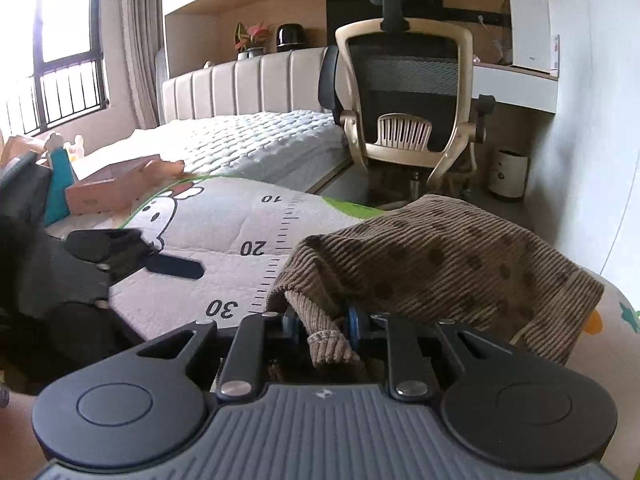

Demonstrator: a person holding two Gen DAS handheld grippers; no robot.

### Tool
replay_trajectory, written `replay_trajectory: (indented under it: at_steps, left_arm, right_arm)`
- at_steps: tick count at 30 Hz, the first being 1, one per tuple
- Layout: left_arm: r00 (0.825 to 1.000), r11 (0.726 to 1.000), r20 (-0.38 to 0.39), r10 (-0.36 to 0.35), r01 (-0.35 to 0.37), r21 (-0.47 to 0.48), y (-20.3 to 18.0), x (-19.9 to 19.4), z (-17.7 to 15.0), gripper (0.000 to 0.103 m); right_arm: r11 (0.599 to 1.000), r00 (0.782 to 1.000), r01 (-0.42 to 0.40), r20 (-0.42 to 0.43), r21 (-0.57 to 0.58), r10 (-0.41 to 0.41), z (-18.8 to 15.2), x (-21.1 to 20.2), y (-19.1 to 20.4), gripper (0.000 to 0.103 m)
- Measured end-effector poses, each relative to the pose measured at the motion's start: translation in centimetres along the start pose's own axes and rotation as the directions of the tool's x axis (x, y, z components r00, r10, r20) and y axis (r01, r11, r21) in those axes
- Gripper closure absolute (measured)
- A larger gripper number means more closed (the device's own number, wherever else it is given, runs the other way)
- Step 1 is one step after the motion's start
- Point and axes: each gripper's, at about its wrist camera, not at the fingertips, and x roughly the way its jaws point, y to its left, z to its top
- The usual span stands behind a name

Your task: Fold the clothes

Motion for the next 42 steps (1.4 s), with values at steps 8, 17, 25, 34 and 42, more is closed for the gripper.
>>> replay_trajectory:
  at_steps: [8,17,25,34,42]
  left_arm:
    - [0.995,0.969,0.064,0.078,-0.091,0.232,-3.3,3.4,0.0,0.053]
    - [0.995,0.974,-0.054,0.081,-0.091,-0.209,5.7,3.8,-0.3,0.075]
    - [0.987,0.837,0.105,-0.122,0.159,-0.524,11.8,-0.4,-1.4,0.016]
    - [0.903,0.808,0.174,-0.392,0.429,-0.404,9.5,4.2,1.8,0.006]
    - [0.904,0.826,0.053,-0.424,0.410,-0.386,7.4,7.9,0.6,0.006]
  right_arm:
    - [0.999,1.000,-0.027,0.014,0.038,0.027,0.2,0.0,-0.8,0.083]
    - [0.995,0.997,-0.074,0.011,0.069,0.073,1.9,3.2,0.4,0.083]
    - [0.992,0.994,-0.103,-0.046,-0.076,0.100,0.9,7.8,4.6,0.058]
    - [0.995,0.988,0.097,0.119,-0.008,-0.096,-0.1,-5.4,-0.9,0.025]
    - [0.957,0.976,0.216,-0.022,0.192,-0.215,-1.8,0.8,-6.7,0.024]
